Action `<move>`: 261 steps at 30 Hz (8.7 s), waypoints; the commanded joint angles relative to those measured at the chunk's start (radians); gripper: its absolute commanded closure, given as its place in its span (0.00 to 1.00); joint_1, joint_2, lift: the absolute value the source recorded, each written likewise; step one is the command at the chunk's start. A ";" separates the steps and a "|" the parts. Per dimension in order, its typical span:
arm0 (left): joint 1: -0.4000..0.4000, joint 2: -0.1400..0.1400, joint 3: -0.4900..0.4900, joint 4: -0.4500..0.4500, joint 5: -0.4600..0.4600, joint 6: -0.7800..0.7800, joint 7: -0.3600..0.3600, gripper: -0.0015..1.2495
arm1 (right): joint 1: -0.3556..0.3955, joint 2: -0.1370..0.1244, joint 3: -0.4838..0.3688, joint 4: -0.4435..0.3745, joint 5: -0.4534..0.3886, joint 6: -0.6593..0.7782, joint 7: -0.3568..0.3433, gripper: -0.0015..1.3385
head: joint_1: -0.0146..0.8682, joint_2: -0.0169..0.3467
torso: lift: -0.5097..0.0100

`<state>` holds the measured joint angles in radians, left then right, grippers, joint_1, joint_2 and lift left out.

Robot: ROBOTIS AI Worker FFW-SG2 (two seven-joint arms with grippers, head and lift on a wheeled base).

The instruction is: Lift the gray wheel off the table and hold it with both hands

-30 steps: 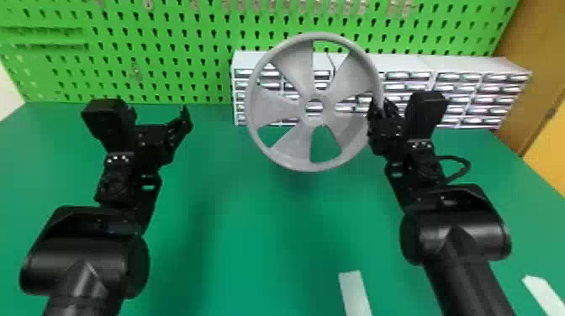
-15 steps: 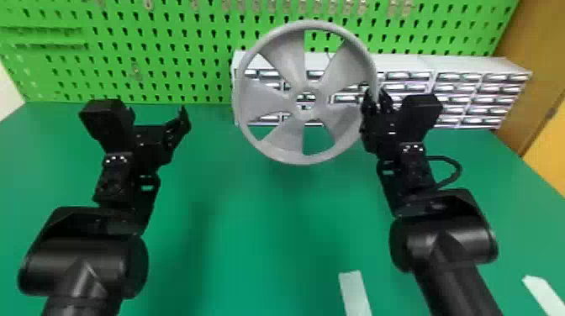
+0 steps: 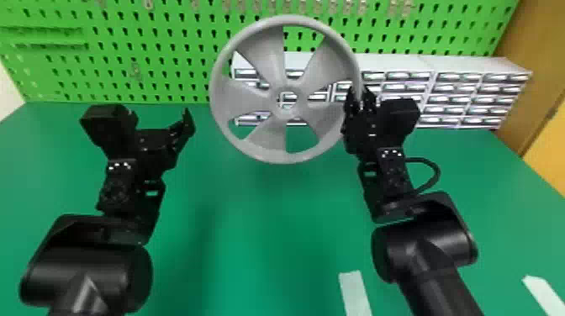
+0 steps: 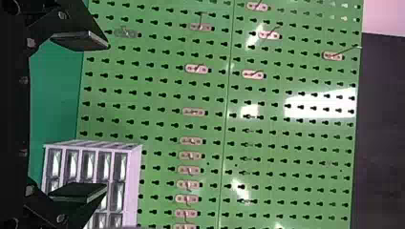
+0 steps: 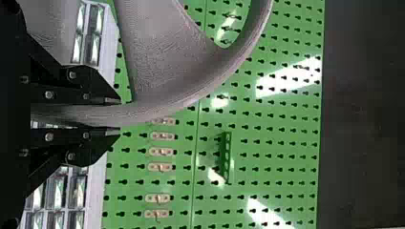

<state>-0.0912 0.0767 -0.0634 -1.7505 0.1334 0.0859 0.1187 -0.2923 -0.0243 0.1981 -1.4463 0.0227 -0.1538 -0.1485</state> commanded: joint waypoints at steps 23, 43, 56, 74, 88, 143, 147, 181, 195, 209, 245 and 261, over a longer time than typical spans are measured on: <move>0.120 0.011 -0.171 -0.087 0.069 -0.104 0.185 0.18 | -0.013 -0.013 0.032 -0.012 0.016 0.008 -0.046 0.77 | 0.82 0.09 | 0.79; 0.031 0.009 -0.194 0.101 0.084 -0.249 0.190 0.18 | -0.015 -0.017 0.081 -0.054 0.011 0.010 -0.062 0.77 | 0.82 0.09 | 0.79; -0.047 0.009 -0.225 0.189 0.097 -0.298 0.191 0.18 | -0.018 -0.022 0.103 -0.065 0.006 0.020 -0.062 0.77 | 0.82 0.09 | 0.79; -0.076 0.008 -0.245 0.250 0.110 -0.342 0.243 0.18 | -0.021 -0.020 0.104 -0.069 0.006 0.020 -0.062 0.77 | 0.82 0.09 | 0.79; -0.079 0.008 -0.243 0.250 0.107 -0.342 0.243 0.28 | -0.022 -0.022 0.103 -0.069 0.006 0.020 -0.062 0.77 | 0.82 0.09 | 0.79; -0.127 0.057 -0.365 0.229 0.178 -0.313 0.421 0.78 | -0.024 -0.028 0.104 -0.077 0.008 0.027 -0.062 0.77 | 0.82 0.09 | 0.79; -0.128 0.055 -0.360 0.229 0.184 -0.308 0.415 0.77 | -0.022 -0.029 0.112 -0.077 0.008 0.025 -0.062 0.77 | 0.82 0.09 | 0.79; -0.125 0.054 -0.260 0.149 0.153 -0.100 0.220 0.78 | 0.001 -0.016 0.104 -0.071 -0.037 0.142 -0.097 0.77 | 0.82 0.09 | 0.79; -0.124 0.051 -0.250 0.143 0.124 -0.092 0.200 0.78 | -0.001 -0.019 0.115 -0.071 -0.038 0.148 -0.097 0.77 | 0.82 0.09 | 0.79; -0.113 0.018 -0.219 0.143 0.097 -0.103 0.211 0.78 | -0.004 -0.017 0.122 -0.072 -0.037 0.146 -0.097 0.77 | 0.82 0.09 | 0.79; -0.111 0.018 -0.219 0.143 0.094 -0.103 0.211 0.77 | -0.007 -0.022 0.122 -0.072 -0.037 0.146 -0.097 0.77 | 0.82 0.09 | 0.79; -0.111 0.018 -0.219 0.143 0.092 -0.103 0.211 0.77 | -0.007 -0.022 0.119 -0.074 -0.037 0.146 -0.097 0.77 | 0.82 0.09 | 0.79</move>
<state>-0.2025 0.0951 -0.2823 -1.6077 0.2256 -0.0169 0.3298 -0.2991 -0.0460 0.3175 -1.5202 -0.0138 -0.0077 -0.2454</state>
